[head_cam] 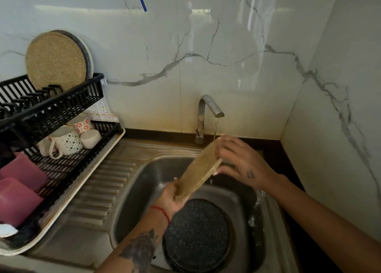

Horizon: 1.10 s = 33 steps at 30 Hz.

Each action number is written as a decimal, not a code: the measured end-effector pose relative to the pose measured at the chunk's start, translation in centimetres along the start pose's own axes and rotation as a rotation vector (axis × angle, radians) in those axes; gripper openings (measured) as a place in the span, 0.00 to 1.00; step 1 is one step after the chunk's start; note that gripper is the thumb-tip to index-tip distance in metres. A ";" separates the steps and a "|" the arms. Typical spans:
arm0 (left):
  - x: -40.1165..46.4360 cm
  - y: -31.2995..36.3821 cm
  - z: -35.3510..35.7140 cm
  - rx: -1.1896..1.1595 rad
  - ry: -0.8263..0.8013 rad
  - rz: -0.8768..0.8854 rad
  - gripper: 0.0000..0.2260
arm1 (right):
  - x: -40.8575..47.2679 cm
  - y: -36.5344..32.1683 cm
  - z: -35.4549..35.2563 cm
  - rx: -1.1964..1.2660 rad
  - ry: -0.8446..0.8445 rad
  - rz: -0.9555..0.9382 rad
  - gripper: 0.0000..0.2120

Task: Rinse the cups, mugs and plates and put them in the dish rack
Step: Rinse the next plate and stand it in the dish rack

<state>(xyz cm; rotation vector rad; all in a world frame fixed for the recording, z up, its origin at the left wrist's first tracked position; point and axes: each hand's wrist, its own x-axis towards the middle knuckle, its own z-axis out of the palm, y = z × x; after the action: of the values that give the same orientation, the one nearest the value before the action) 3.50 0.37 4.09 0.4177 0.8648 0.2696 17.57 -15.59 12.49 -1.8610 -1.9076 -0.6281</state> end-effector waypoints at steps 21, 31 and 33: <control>-0.9 3.3 3.4 0.682 -0.405 0.434 0.23 | 9.5 2.8 4.7 0.495 -0.368 0.378 0.12; -1.2 5.0 1.0 0.678 -0.400 0.366 0.22 | 4.6 7.9 4.6 0.980 -0.025 1.023 0.10; -1.5 5.5 1.5 0.832 -0.389 0.368 0.20 | 5.8 6.7 4.5 0.853 -0.057 0.901 0.05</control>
<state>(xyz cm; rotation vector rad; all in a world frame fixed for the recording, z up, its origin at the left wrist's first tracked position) 3.41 4.30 8.52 1.3652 0.4756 0.1441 24.19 -8.18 12.37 -1.8227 -0.8904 0.4636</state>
